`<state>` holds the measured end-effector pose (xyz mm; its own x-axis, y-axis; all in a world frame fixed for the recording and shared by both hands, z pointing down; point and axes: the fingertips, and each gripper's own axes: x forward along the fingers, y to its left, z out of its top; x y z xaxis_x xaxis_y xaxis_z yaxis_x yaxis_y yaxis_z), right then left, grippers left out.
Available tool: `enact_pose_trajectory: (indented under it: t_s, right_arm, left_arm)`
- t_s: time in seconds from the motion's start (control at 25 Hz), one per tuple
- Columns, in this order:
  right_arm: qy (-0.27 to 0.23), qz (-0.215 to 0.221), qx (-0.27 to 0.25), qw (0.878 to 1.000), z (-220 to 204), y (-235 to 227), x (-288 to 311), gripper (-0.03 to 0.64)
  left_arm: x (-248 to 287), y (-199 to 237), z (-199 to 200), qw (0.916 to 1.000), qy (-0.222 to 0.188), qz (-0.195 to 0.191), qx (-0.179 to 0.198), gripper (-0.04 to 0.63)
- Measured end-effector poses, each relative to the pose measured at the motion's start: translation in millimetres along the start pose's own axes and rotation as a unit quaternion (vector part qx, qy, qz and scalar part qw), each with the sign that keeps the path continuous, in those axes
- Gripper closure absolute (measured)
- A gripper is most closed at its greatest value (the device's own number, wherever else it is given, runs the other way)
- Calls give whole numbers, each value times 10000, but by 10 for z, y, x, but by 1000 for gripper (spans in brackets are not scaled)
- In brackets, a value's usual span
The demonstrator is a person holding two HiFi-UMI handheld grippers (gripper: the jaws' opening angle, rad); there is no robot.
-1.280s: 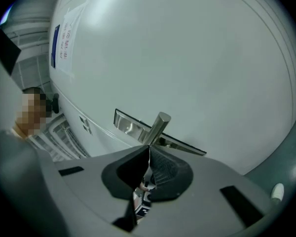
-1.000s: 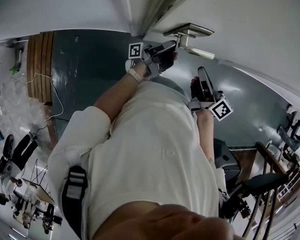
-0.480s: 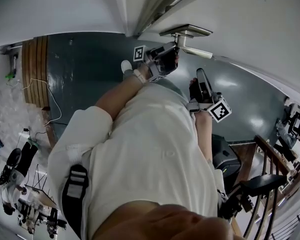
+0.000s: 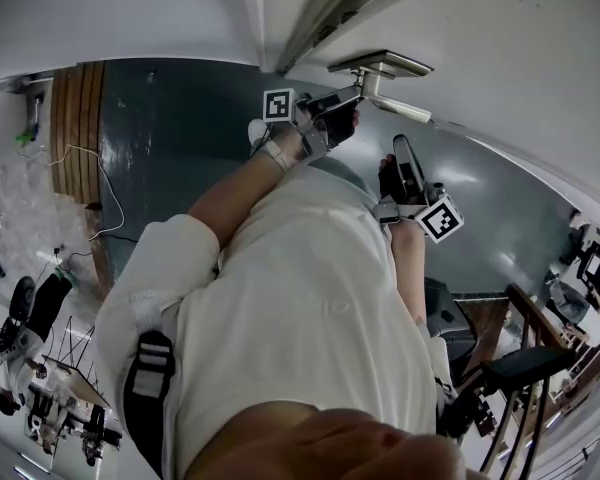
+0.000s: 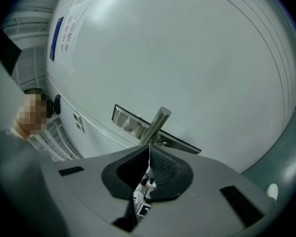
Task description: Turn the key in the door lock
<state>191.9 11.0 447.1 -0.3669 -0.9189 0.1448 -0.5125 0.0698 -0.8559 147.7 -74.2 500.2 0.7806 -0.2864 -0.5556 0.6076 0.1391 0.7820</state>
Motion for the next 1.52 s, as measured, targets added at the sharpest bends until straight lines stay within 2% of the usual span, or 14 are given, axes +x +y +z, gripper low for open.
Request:
enact_pose_trajectory:
  t_s: [0.08,0.32,0.88,1.16,1.32,1.52]
  right_arm:
    - [22,36,23,10000,-2,-19,18,592]
    - [71,210,127,9997,11,-2,98,592]
    - [118,625,271,9976,60,47,219,592]
    - [59,829,362,9959,106,39,214,592]
    - [-6,942,431,9946,110,8,51,592]
    - [-47,1031,554,9931,277,-129,5,592]
  left_arm:
    - [-2,18,6,9995,25,258,205,534]
    - [7,12,-2,9962,77,733,474,534]
    - [42,47,-21,9801,246,1690,1010,532]
    - [35,113,-18,9667,334,2157,1337,532]
    - [-46,230,-142,9558,268,2574,1395,532]
    - [65,331,-128,9427,255,2892,1642,531]
